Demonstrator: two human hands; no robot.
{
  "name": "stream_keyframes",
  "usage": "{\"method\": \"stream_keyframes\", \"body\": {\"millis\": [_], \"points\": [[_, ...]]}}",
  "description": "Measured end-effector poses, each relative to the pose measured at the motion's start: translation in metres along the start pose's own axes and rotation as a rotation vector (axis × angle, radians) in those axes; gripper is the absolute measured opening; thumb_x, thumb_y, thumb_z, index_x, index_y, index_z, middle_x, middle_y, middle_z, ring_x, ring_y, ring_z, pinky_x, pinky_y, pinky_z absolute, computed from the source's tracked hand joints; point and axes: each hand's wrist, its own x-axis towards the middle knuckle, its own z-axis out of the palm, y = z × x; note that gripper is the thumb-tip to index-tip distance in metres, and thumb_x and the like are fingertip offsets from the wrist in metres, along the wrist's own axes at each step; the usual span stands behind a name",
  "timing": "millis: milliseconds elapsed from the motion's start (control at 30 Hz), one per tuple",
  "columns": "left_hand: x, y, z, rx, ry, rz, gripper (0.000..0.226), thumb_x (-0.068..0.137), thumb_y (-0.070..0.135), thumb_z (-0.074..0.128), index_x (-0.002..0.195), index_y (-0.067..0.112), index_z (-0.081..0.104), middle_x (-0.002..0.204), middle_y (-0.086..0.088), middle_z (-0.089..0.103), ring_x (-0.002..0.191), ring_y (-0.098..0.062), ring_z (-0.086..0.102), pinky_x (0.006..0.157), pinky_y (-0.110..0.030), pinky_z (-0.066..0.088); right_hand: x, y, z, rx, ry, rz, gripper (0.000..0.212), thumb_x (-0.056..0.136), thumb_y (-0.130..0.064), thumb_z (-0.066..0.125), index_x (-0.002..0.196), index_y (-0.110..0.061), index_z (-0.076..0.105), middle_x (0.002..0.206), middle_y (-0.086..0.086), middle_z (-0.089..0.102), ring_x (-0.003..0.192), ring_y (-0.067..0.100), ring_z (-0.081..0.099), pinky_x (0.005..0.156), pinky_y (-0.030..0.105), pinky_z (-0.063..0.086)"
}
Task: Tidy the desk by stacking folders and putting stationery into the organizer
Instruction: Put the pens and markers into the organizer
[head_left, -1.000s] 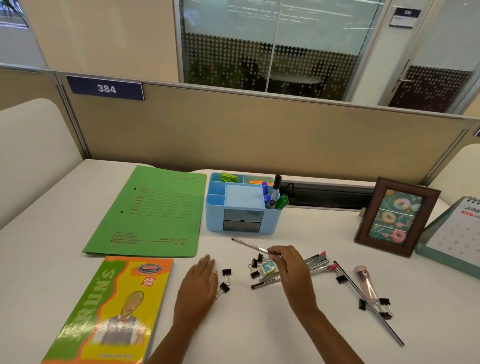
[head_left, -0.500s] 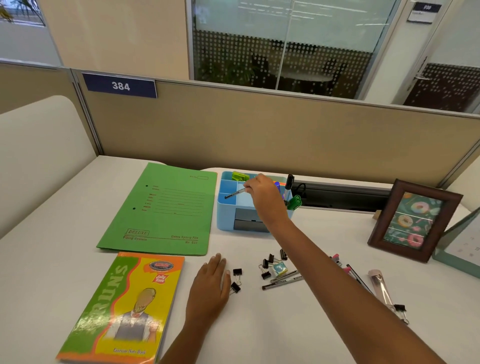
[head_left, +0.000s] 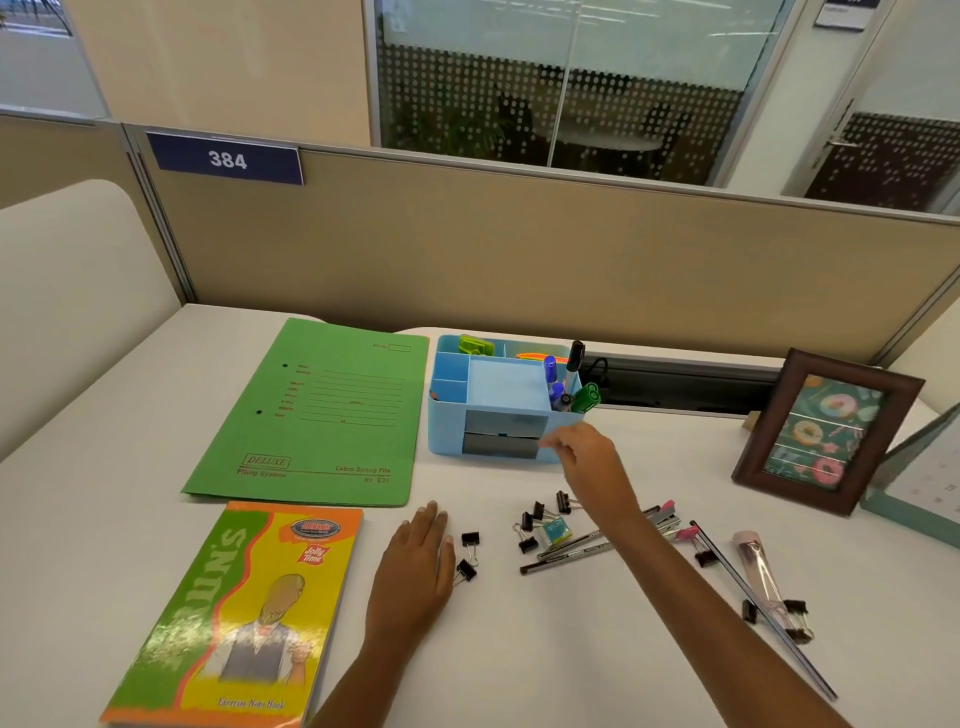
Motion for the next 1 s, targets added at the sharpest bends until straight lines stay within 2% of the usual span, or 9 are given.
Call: {"method": "stream_keyframes", "body": {"millis": [133,200,367,533,633,700,767,933,1000], "points": [[0.001,-0.001,0.002,0.008,0.023,0.002,0.047,0.086,0.027,0.032,0.108,0.004,0.067,0.115,-0.013,0.066,0.103,-0.027,0.064,0.085,-0.045,0.048,-0.031,0.063,-0.014,-0.222,-0.114,0.142,0.027,0.089,0.005,0.046,0.101,-0.006,0.067,0.106,0.014,0.062,0.095,0.025,0.059,0.076,0.019,0.039],[0.0,-0.001,0.002,0.02,0.028,0.003,0.047,0.085,0.026,0.033,0.106,0.003,0.067,0.113,-0.013,0.066,0.101,-0.026,0.065,0.082,-0.046,0.05,-0.042,0.082,-0.02,-0.294,-0.16,0.186,0.03,0.087,0.006,0.046,0.101,-0.009,0.068,0.102,0.014,0.062,0.09,0.026,0.06,0.076,0.029,0.046],[0.001,0.0,0.003,0.027,0.026,0.008,0.048,0.085,0.026,0.032,0.107,0.002,0.067,0.114,-0.014,0.066,0.103,-0.028,0.064,0.084,-0.047,0.047,-0.056,0.096,-0.016,-0.407,-0.181,0.087,0.025,0.077,0.005,0.062,0.089,-0.014,0.072,0.087,0.011,0.067,0.081,0.032,0.06,0.065,0.039,0.049],[0.0,0.001,0.001,0.007,0.022,-0.002,0.049,0.086,0.027,0.031,0.109,0.001,0.066,0.116,-0.016,0.064,0.106,-0.03,0.062,0.089,-0.047,0.043,-0.055,0.075,-0.005,-0.49,-0.245,-0.043,0.018,0.086,-0.014,0.058,0.1,-0.014,0.069,0.103,0.007,0.065,0.098,0.027,0.056,0.078,0.037,0.042],[0.0,0.002,0.001,-0.005,0.018,-0.011,0.051,0.086,0.028,0.029,0.112,0.001,0.064,0.119,-0.015,0.063,0.108,-0.03,0.061,0.093,-0.044,0.037,-0.055,0.069,0.002,-0.508,-0.255,-0.092,0.01,0.07,-0.01,0.074,0.079,-0.015,0.072,0.081,0.006,0.069,0.077,0.028,0.063,0.059,0.036,0.046],[-0.001,0.002,0.001,-0.02,0.019,-0.019,0.053,0.087,0.029,0.027,0.114,0.001,0.063,0.121,-0.015,0.061,0.111,-0.03,0.059,0.096,-0.041,0.032,-0.055,0.068,0.005,-0.579,-0.251,-0.172,0.023,0.052,-0.013,0.086,0.062,-0.021,0.068,0.062,-0.002,0.065,0.057,0.018,0.061,0.044,0.026,0.039],[-0.001,0.003,0.0,-0.028,0.016,-0.026,0.053,0.087,0.03,0.027,0.114,0.001,0.063,0.121,-0.015,0.061,0.111,-0.03,0.059,0.096,-0.041,0.031,-0.055,0.066,0.002,-0.619,-0.238,-0.202,0.032,0.042,-0.017,0.09,0.057,-0.025,0.063,0.057,-0.004,0.061,0.051,0.012,0.057,0.041,0.021,0.033],[-0.001,0.003,0.0,-0.034,0.019,-0.032,0.051,0.086,0.028,0.029,0.111,0.001,0.065,0.119,-0.016,0.063,0.107,-0.03,0.061,0.093,-0.044,0.037,-0.061,0.064,-0.006,-0.512,-0.143,-0.294,0.032,0.051,-0.015,0.088,0.069,-0.024,0.063,0.068,-0.007,0.066,0.058,0.014,0.06,0.044,0.024,0.042],[-0.001,0.004,0.0,-0.02,0.032,-0.023,0.05,0.086,0.027,0.03,0.11,0.001,0.066,0.117,-0.015,0.064,0.105,-0.03,0.062,0.092,-0.045,0.038,-0.06,0.06,-0.01,-0.382,-0.086,-0.267,0.018,0.066,-0.016,0.08,0.076,-0.018,0.065,0.073,-0.003,0.067,0.065,0.018,0.061,0.052,0.027,0.044]]}}
